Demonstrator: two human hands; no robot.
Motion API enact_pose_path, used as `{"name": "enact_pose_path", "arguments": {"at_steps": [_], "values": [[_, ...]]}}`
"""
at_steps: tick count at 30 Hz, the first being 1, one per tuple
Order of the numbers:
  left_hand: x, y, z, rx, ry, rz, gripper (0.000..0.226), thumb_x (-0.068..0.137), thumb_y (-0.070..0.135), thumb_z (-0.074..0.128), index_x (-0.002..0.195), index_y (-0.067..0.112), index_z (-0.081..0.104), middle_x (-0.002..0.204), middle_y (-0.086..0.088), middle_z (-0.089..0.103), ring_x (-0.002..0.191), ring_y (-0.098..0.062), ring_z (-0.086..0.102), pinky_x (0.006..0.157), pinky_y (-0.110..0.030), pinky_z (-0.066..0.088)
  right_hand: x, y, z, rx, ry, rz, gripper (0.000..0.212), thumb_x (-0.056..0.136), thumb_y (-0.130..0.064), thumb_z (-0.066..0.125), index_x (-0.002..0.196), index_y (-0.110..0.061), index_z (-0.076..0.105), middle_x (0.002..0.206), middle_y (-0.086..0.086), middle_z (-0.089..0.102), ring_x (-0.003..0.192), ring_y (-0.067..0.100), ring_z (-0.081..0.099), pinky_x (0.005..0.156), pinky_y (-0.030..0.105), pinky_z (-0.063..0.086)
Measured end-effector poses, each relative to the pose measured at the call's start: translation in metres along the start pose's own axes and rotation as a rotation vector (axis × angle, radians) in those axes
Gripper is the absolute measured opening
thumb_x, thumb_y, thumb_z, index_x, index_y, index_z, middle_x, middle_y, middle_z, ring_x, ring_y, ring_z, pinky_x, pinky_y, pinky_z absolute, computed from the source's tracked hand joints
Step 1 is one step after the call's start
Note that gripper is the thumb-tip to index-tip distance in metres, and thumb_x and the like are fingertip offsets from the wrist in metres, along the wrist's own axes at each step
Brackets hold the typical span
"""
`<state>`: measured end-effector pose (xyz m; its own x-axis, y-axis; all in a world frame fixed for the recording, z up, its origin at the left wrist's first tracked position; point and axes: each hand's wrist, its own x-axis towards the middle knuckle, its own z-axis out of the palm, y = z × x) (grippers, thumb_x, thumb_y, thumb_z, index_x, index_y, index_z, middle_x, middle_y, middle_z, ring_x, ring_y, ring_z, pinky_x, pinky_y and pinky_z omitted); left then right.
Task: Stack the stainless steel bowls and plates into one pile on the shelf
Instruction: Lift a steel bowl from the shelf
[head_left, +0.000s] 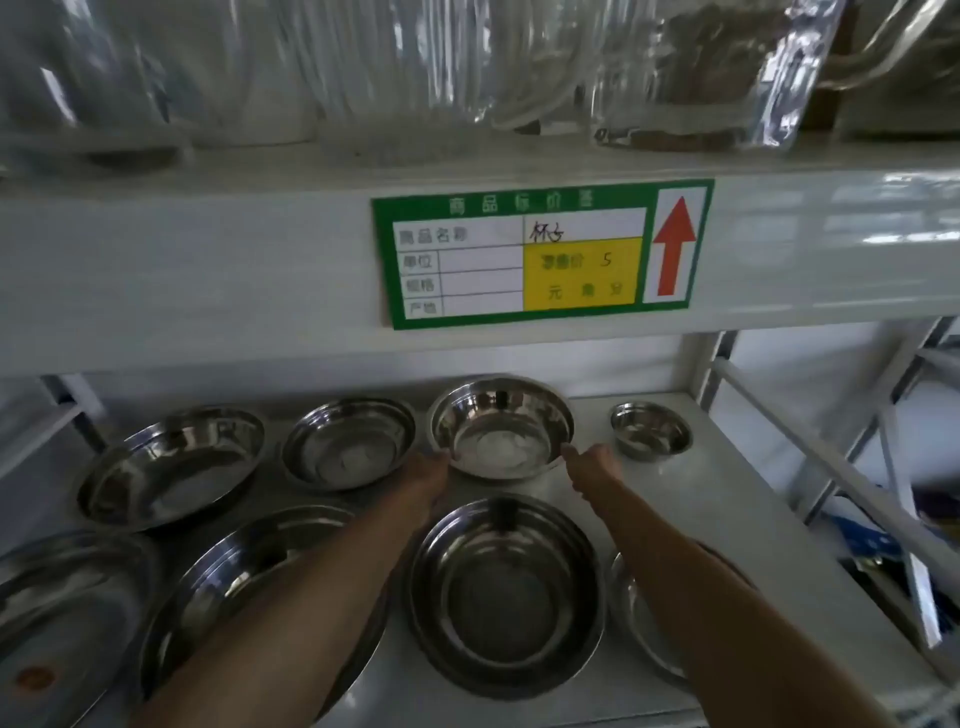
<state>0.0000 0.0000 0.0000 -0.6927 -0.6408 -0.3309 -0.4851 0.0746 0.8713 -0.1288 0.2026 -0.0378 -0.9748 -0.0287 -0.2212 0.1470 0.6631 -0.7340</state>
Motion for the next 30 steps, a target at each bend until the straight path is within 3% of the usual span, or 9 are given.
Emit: {"name": "enact_pose_path", "arguments": {"at_steps": [2,6,9,11,14,18,21,25,30], "values": [[0.001,0.002,0.002,-0.089,-0.026,-0.044,0.049,0.094,0.031,0.052,0.128,-0.003,0.051,0.128,-0.028,0.058,0.117,-0.041,0.059,0.093,-0.045,0.051,0.003,0.0,0.002,0.016,-0.008,0.025,0.068,0.088,-0.052,0.049,0.12,0.008,0.058,0.123,0.028,0.061,0.086,0.019,0.043,0.076,0.03,0.033],[0.015,0.002,0.008,-0.173,-0.054,-0.054,0.05,0.094,0.032,0.053,0.131,-0.002,0.05,0.132,-0.025,0.057,0.116,-0.038,0.06,0.092,-0.041,0.054,0.011,-0.007,0.008,0.054,-0.043,0.046,0.067,0.085,-0.052,0.048,0.116,0.006,0.061,0.119,0.028,0.063,0.084,0.023,0.046,0.077,0.032,0.037],[0.022,0.002,0.009,-0.222,-0.044,-0.071,0.047,0.095,0.033,0.051,0.127,0.0,0.053,0.114,-0.02,0.064,0.085,-0.03,0.065,0.062,-0.03,0.053,0.017,-0.013,0.011,0.111,-0.039,0.041,0.068,0.081,-0.054,0.046,0.106,0.007,0.063,0.11,0.028,0.067,0.082,0.026,0.051,0.077,0.036,0.042],[0.026,0.002,0.009,-0.237,-0.029,-0.094,0.043,0.097,0.037,0.045,0.119,0.002,0.056,0.091,-0.014,0.061,0.064,-0.02,0.056,0.057,-0.028,0.049,0.019,-0.016,0.012,0.125,-0.037,0.04,0.059,0.082,-0.053,0.043,0.09,0.002,0.061,0.094,0.024,0.066,0.085,0.032,0.059,0.083,0.042,0.05],[0.031,0.002,0.012,-0.31,-0.034,-0.131,0.043,0.098,0.043,0.034,0.115,0.011,0.056,0.096,-0.012,0.06,0.071,-0.019,0.054,0.062,-0.028,0.051,0.019,-0.018,0.012,0.158,-0.015,0.056,0.054,0.089,-0.054,0.037,0.072,-0.005,0.055,0.083,0.02,0.064,0.099,0.042,0.067,0.089,0.047,0.052],[0.035,0.001,0.022,-0.36,-0.015,-0.117,0.042,0.099,0.046,0.03,0.11,0.014,0.055,0.102,-0.013,0.06,0.078,-0.023,0.056,0.062,-0.03,0.051,0.028,-0.01,0.02,0.239,-0.008,0.07,0.075,0.083,-0.067,0.029,0.089,-0.001,0.063,0.102,0.027,0.069,0.103,0.042,0.065,0.091,0.049,0.051],[0.037,-0.001,0.027,-0.402,0.024,-0.092,0.041,0.099,0.046,0.035,0.112,0.013,0.056,0.101,-0.012,0.058,0.084,-0.025,0.058,0.062,-0.033,0.052,0.037,-0.003,0.026,0.268,0.009,0.059,0.092,0.076,-0.075,0.023,0.098,0.002,0.069,0.101,0.029,0.07,0.1,0.043,0.065,0.091,0.05,0.053],[0.039,-0.005,0.031,-0.442,0.046,-0.067,0.043,0.099,0.038,0.041,0.12,0.004,0.055,0.097,-0.012,0.056,0.068,-0.017,0.053,0.063,-0.035,0.053,0.045,0.008,0.032,0.318,0.022,0.054,0.103,0.067,-0.083,0.019,0.094,0.002,0.071,0.097,0.028,0.071,0.094,0.043,0.067,0.088,0.051,0.054],[0.041,-0.007,0.032,-0.483,0.063,-0.063,0.042,0.099,0.035,0.043,0.12,0.0,0.055,0.095,-0.011,0.055,0.066,-0.016,0.051,0.069,-0.036,0.054,0.009,-0.013,0.017,0.413,0.006,0.07,0.068,0.094,-0.057,0.033,0.085,-0.001,0.07,0.086,0.025,0.069,0.075,0.035,0.065,0.07,0.042,0.053]]}}
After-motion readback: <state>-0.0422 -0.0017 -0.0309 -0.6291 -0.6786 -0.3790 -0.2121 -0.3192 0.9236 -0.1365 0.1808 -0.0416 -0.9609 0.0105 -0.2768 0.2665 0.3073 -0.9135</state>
